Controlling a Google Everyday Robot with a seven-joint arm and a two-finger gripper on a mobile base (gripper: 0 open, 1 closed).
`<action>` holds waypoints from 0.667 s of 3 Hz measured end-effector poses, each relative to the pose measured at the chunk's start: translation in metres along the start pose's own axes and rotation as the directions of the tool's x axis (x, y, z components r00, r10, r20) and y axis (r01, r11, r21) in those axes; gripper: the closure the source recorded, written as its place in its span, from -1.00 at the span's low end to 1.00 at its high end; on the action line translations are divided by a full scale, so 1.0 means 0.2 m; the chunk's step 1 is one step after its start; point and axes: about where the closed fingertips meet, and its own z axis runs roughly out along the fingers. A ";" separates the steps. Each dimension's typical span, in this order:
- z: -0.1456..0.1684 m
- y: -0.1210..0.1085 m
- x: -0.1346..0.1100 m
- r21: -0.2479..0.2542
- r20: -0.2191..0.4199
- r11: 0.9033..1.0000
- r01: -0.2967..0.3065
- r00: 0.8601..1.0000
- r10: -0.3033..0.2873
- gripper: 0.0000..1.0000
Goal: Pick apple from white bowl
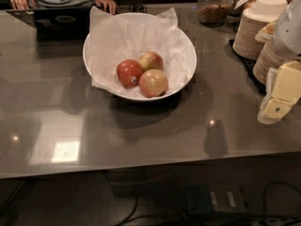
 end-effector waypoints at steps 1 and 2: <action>0.00 0.00 0.00 0.000 0.000 1.000 0.000 1.000 0.000 -1.00; 0.01 -0.01 -0.03 0.017 0.023 1.000 0.005 1.000 -0.005 -1.00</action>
Offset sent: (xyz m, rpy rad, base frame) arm 0.0102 0.0122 -0.0066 0.0388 -0.0344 0.0153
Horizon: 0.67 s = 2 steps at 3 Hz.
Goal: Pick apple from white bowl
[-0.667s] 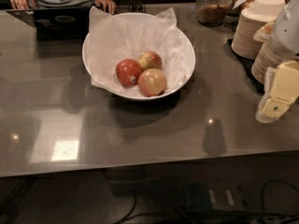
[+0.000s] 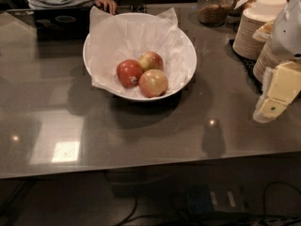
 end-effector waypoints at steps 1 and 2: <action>0.12 -0.05 -0.17 0.006 0.045 0.997 0.079 0.996 -0.079 -1.00; 0.21 -0.11 -0.37 0.018 0.117 0.986 0.164 0.979 -0.165 -1.00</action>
Offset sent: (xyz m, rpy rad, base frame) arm 0.0774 0.1140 -0.0237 0.1068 -0.1037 0.2998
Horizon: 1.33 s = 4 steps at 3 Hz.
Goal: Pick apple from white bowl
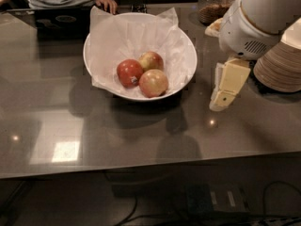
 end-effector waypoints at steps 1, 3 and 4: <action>0.08 -0.08 -0.18 -0.003 0.090 0.995 0.097 0.991 -0.096 -1.00; 0.13 -0.11 -0.22 0.021 0.120 0.994 0.103 0.987 -0.105 -1.00; 0.17 -0.17 -0.35 0.030 0.190 0.991 0.133 0.972 -0.137 -1.00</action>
Offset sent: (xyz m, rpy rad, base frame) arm 0.0181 0.0302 0.0007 0.0447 -0.0234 0.0937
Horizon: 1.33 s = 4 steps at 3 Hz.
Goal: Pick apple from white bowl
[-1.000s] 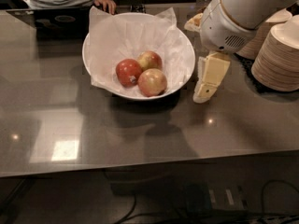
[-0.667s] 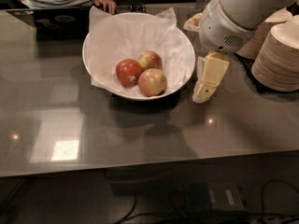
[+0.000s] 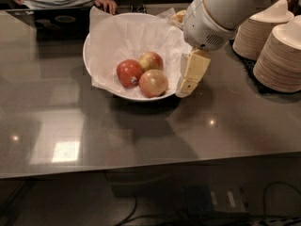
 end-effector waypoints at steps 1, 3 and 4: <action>0.04 -0.06 -0.08 -0.005 0.049 1.000 0.021 0.999 -0.021 -1.00; 0.22 -0.11 -0.16 -0.075 0.106 0.996 0.055 0.993 -0.047 -1.00; 0.32 -0.13 -0.17 -0.110 0.114 0.992 0.064 0.992 -0.051 -0.88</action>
Offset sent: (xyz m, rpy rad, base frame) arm 0.0328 0.0514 -0.0046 0.0832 0.0304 0.1238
